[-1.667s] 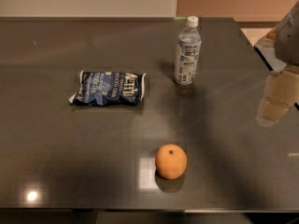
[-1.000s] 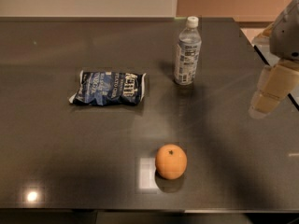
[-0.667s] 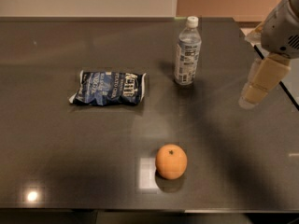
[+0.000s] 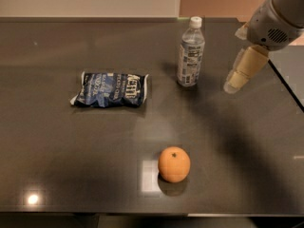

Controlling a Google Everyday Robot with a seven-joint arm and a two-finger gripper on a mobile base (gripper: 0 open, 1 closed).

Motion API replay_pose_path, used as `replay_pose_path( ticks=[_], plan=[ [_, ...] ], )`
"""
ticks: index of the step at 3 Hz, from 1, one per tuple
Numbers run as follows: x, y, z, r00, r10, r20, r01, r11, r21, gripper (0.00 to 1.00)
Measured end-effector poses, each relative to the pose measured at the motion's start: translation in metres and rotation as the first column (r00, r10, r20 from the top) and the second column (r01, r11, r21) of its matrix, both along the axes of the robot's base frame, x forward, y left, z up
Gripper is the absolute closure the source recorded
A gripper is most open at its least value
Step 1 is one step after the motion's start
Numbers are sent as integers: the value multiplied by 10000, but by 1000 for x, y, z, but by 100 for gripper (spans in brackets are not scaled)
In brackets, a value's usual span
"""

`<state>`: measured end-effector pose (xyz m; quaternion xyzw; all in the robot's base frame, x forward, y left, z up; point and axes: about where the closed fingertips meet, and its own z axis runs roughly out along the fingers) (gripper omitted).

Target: Move blue plastic bottle near orange

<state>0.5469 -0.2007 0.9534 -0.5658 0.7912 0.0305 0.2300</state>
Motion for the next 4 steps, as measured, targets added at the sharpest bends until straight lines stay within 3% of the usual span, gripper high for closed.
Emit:
replay_pose_path(
  ticks=[2, 4],
  plan=[
    [60, 17, -13, 9997, -231, 111, 221, 9963, 833, 0],
    [104, 34, -19, 9989, -302, 370, 227, 9818, 1885, 0]
  ],
)
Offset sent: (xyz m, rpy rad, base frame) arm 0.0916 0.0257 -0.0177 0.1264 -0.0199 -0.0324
